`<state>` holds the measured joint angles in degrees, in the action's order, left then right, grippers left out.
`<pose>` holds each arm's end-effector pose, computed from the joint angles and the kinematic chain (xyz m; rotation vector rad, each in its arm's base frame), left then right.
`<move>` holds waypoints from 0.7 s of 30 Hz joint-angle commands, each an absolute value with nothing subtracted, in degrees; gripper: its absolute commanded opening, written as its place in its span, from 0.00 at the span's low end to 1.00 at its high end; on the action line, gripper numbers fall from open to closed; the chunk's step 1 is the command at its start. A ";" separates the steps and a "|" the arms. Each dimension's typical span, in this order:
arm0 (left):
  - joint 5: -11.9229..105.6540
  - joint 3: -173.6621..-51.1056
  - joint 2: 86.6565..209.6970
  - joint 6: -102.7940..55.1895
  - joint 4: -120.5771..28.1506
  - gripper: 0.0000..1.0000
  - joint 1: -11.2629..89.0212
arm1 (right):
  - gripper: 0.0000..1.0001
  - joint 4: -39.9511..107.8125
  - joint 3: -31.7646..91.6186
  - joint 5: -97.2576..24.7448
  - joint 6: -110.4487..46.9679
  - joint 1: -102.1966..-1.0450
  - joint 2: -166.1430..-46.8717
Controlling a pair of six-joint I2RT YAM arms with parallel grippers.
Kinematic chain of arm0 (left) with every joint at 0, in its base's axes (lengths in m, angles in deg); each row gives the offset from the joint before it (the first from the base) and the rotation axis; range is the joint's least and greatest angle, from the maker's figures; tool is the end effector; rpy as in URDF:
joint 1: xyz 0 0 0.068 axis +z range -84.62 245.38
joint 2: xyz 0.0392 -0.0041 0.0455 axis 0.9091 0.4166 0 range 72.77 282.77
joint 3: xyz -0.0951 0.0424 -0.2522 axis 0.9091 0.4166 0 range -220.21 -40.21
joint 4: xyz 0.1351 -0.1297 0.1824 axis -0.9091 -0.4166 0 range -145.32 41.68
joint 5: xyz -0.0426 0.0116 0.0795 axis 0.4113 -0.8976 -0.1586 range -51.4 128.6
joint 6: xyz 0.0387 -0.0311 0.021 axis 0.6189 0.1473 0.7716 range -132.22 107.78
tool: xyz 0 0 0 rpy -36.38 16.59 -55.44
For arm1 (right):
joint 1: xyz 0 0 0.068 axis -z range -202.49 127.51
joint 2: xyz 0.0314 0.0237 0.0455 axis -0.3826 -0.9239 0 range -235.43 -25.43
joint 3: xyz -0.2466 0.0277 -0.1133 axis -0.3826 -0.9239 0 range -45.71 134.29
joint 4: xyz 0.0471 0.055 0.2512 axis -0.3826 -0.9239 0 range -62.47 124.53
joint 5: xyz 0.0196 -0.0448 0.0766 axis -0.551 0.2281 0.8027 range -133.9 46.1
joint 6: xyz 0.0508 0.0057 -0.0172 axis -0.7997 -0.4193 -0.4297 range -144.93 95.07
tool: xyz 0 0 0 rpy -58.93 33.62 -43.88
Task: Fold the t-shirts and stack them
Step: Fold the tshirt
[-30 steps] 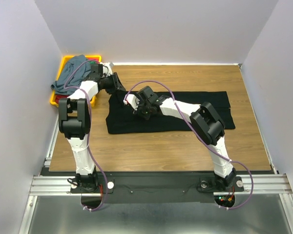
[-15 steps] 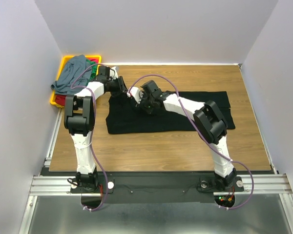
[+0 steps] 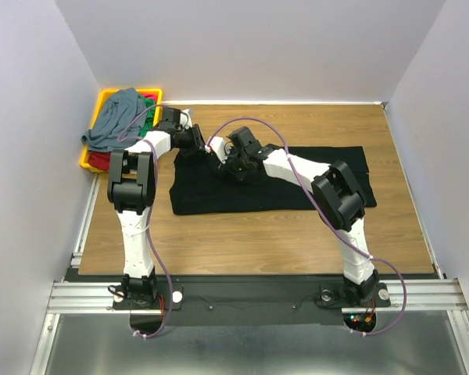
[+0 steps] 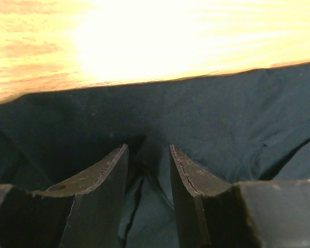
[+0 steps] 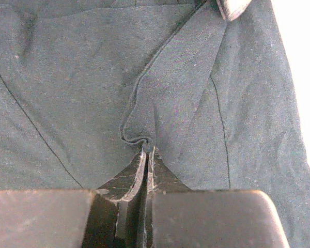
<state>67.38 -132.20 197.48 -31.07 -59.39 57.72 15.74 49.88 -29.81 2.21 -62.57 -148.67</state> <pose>0.4783 -0.0815 0.1758 0.0269 2.3584 -0.8148 0.3649 0.3185 0.1950 -1.4173 1.9202 0.4000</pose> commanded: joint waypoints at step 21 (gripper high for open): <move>67.78 -140.93 196.61 -30.68 -60.80 0.00 56.68 | 0.01 18.44 53.35 -29.05 -0.22 -57.92 -143.55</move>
